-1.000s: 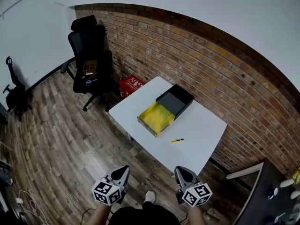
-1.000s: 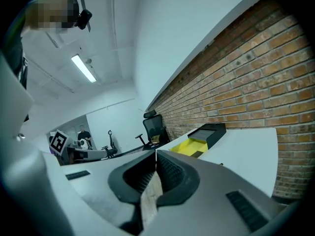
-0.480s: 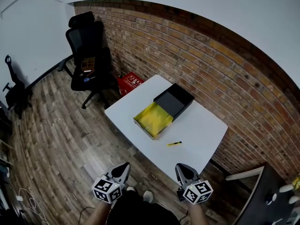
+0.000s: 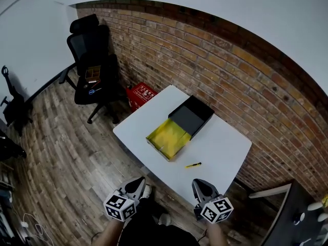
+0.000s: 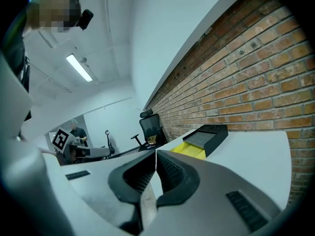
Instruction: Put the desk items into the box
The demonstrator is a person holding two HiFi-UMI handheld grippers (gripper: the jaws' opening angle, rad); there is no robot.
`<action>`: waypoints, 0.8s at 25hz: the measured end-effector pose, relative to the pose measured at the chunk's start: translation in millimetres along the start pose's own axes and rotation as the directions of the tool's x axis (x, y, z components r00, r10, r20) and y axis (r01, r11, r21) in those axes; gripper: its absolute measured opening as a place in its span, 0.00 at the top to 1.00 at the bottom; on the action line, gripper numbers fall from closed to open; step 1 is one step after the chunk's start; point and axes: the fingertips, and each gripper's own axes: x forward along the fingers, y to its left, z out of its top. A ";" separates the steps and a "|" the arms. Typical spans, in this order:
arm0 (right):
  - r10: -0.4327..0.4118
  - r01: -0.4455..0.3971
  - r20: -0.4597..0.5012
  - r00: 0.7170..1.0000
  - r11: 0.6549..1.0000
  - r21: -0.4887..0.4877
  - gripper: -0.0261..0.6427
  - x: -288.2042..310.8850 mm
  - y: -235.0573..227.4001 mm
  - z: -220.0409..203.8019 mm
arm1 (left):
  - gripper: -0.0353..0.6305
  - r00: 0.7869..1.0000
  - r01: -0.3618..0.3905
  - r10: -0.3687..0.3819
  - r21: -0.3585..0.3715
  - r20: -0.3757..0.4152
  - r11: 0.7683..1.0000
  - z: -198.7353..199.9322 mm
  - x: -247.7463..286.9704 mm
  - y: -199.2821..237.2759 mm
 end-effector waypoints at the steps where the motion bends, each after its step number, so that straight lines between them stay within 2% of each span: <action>1: -0.004 0.004 -0.001 1.000 1.000 0.005 0.93 5.6 -1.6 -0.3 | 0.94 1.000 0.008 -0.008 0.006 -0.003 1.000 3.5 5.9 3.9; 12: -0.079 0.079 -0.014 0.997 0.996 0.030 0.93 69.6 -24.0 5.7 | 0.94 0.992 0.117 -0.115 0.030 -0.054 0.993 39.4 76.0 51.9; 20: -0.216 0.218 -0.032 0.976 0.973 0.070 0.93 102.3 -56.4 -3.0 | 0.94 0.963 0.245 -0.238 0.048 -0.128 0.968 56.5 128.8 72.8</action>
